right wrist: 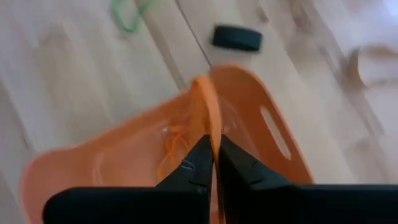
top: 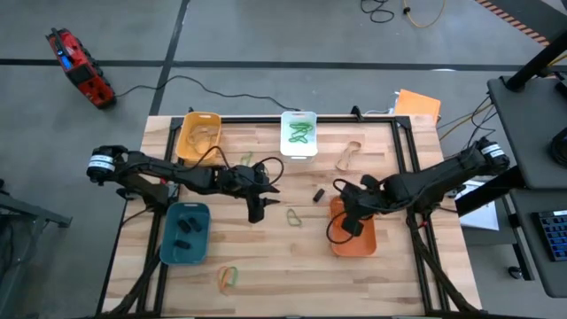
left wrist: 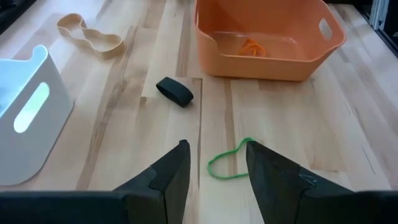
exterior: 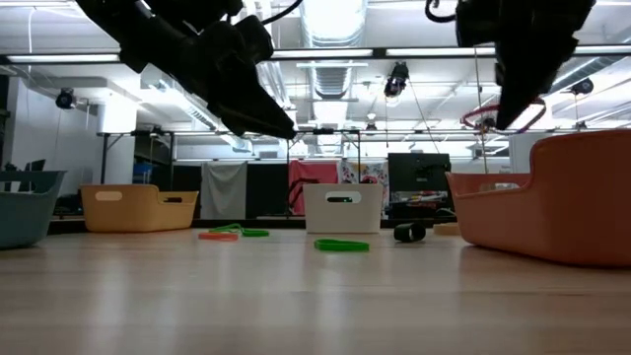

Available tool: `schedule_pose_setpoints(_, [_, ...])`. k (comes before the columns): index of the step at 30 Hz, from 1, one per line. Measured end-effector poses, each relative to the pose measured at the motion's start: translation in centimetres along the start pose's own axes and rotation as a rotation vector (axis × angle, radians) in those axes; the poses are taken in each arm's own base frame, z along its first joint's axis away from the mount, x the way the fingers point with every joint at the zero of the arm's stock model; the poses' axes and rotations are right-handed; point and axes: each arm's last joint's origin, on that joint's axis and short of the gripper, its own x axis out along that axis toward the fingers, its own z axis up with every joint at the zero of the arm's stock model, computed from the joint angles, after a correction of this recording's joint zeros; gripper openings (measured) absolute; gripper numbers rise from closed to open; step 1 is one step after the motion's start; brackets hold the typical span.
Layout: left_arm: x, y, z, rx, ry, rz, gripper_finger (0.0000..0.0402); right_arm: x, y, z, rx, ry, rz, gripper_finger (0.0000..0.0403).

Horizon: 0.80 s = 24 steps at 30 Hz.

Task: Sort rubber bands into baskets
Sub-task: Put the orange rubber band into the orange bin, then put the green rubber band into the white bin

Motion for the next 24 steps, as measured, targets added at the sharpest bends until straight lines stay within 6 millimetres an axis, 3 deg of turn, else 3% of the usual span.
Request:
schedule_pose_setpoints(4, [0.0,0.0,0.0,-0.003,0.0,0.0,0.0142,0.4,0.4,-0.5,0.024,0.034,-0.025,0.0039])
schedule_pose_setpoints(13, [0.0,-0.1,0.0,-0.006,-0.001,-0.011,0.0142,1.1,0.7,-0.7,0.043,0.057,-0.059,0.0137])
schedule_pose_setpoints(18, [0.6,-0.8,-0.4,0.009,0.016,-0.064,0.0142,1.1,0.9,-0.4,0.0,-0.05,-0.104,0.0167])
schedule_pose_setpoints(24, [3.3,-1.8,-1.7,0.084,0.014,-0.096,0.0142,1.1,2.2,0.7,-0.117,-0.25,-0.097,0.018])
